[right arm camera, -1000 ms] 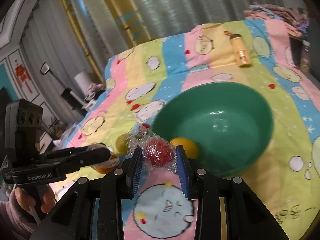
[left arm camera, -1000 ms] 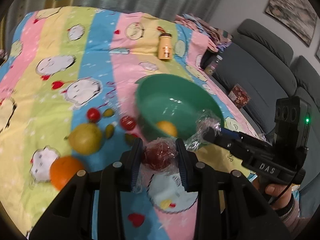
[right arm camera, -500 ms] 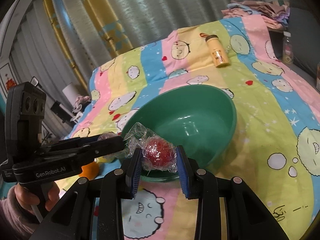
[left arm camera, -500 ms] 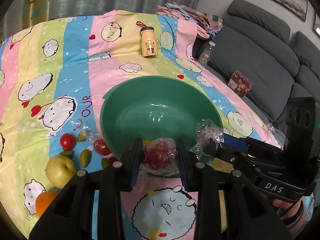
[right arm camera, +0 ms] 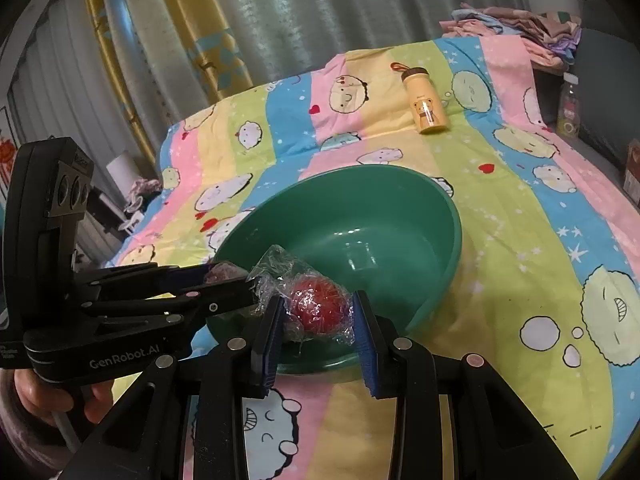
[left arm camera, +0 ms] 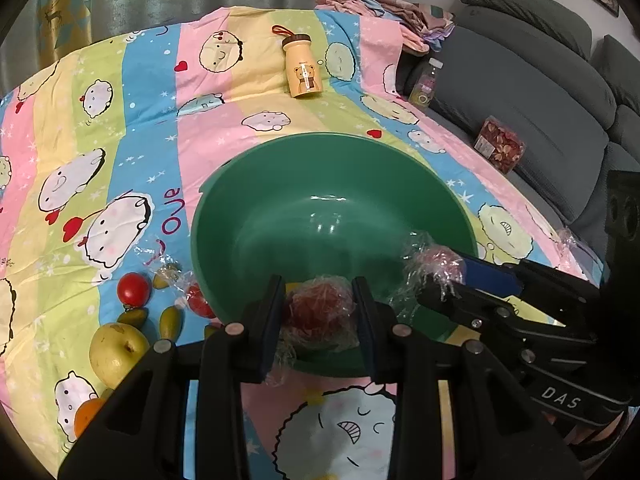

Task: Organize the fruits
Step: 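Lower the wrapped tomato into the green basin and open the left gripper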

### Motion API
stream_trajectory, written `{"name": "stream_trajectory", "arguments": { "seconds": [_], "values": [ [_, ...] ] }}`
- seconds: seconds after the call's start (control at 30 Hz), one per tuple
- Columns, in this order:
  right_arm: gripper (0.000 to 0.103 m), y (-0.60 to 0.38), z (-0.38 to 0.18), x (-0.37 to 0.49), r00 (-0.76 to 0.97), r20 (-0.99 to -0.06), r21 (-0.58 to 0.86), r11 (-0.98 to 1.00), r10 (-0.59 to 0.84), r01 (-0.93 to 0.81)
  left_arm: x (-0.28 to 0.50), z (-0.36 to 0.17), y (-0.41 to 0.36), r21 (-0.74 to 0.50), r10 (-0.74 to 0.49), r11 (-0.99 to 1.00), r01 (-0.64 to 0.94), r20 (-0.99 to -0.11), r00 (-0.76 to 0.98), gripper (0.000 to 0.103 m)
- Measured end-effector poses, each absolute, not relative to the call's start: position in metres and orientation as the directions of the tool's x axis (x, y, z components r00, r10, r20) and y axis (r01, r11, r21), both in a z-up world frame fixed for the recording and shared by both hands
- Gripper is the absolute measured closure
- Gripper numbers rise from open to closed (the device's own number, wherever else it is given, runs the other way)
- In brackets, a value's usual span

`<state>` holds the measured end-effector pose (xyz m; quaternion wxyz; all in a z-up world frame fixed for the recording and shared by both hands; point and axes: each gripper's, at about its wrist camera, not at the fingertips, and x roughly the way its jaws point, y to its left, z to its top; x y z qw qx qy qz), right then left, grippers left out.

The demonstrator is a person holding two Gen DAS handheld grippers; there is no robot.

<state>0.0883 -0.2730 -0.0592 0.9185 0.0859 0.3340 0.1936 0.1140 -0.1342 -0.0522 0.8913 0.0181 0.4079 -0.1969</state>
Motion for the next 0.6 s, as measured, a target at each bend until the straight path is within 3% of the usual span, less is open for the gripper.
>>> {"name": "stream_trajectory", "arguments": {
  "seconds": [0.17,0.27,0.4,0.6],
  "values": [
    [0.068,-0.273,-0.059,0.089,0.701,-0.589,0.286,0.915,0.402,-0.285,0.113,-0.052,-0.135,-0.105,-0.319,0.926,0.362,-0.729,0.606,0.064],
    [0.063,-0.273,-0.059,0.089,0.701,-0.589,0.285,0.915,0.402,-0.284,0.112,-0.051,-0.134,-0.096,-0.311,0.929,0.356,-0.724,0.615,0.051],
    [0.048,-0.273,-0.057,0.088,0.713,-0.587,0.271,0.923,0.382,-0.272,0.113,-0.050,-0.129,-0.094,-0.297,0.937,0.337,-0.721,0.626,0.037],
    [0.045,-0.279,-0.053,0.085,0.724,-0.577,0.284,0.923,0.379,-0.258,0.108,-0.039,-0.104,-0.132,-0.289,0.951,0.279,-0.697,0.657,0.022]
  ]
}}
